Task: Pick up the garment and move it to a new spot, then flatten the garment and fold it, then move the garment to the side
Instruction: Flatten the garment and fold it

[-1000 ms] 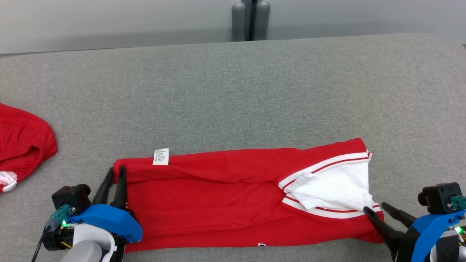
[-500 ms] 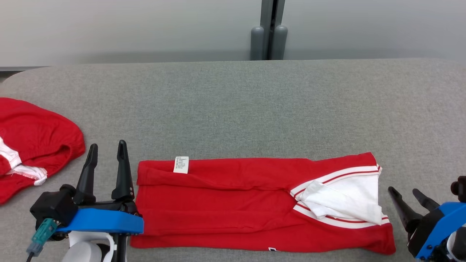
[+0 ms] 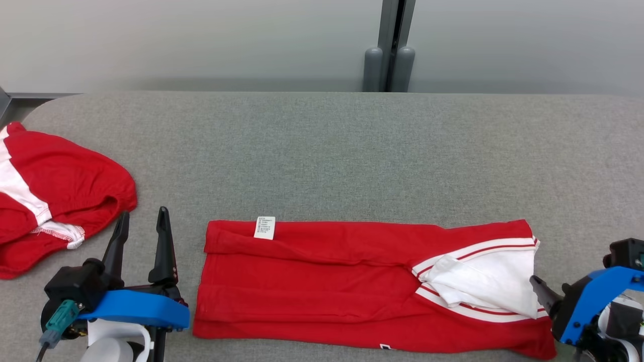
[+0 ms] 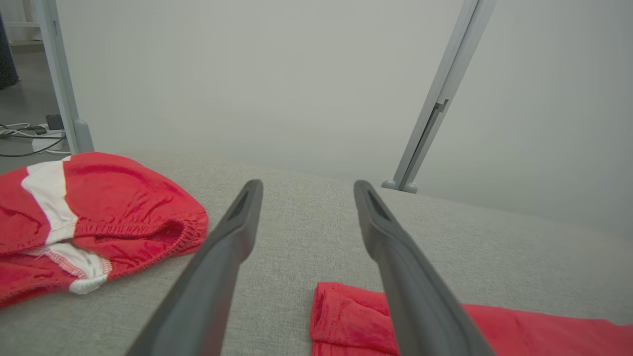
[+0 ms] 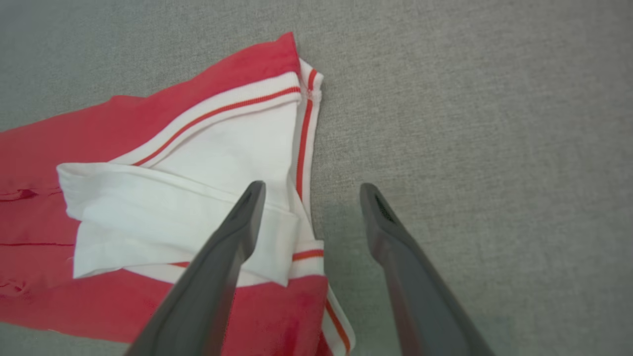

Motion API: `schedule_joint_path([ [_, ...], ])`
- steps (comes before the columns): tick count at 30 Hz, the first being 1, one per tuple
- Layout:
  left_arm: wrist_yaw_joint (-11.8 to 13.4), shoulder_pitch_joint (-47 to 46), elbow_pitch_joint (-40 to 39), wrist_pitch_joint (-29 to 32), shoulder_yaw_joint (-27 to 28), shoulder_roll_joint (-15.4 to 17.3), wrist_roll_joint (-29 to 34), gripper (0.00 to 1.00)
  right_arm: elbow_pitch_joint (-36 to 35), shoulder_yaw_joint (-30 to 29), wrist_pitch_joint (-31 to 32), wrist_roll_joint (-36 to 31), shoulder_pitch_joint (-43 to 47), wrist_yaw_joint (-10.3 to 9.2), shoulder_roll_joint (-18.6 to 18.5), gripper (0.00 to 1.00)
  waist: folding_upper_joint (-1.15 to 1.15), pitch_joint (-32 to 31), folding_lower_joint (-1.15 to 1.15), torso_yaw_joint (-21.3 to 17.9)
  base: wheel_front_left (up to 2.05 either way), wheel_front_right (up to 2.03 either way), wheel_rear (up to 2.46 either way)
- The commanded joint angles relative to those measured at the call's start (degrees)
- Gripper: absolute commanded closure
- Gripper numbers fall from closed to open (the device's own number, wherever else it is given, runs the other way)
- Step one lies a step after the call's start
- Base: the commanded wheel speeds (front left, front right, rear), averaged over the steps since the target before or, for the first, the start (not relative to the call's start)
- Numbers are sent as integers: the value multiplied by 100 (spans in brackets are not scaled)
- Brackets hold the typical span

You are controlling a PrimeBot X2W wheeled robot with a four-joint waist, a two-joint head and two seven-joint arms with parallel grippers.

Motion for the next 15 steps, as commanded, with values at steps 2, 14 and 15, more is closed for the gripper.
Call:
schedule_joint_path([
  [2, 62, -121, 13, 43, 7, 30, 60, 0, 196, -23, 16, -80, -218, 3, 28, 0, 0, 31, 0, 18, 0, 0, 0],
  [14, 21, -236, 114, 89, -114, 6, 10, 0, 1485, 395, -193, -237, -764, 3, 69, 0, 0, 247, 0, 107, 0, 0, 0],
  [15, 16, -257, 124, 90, -120, 6, 8, 0, 1582, 444, -185, -241, -786, 3, 77, 0, 0, 264, 0, 117, 0, 0, 0],
])
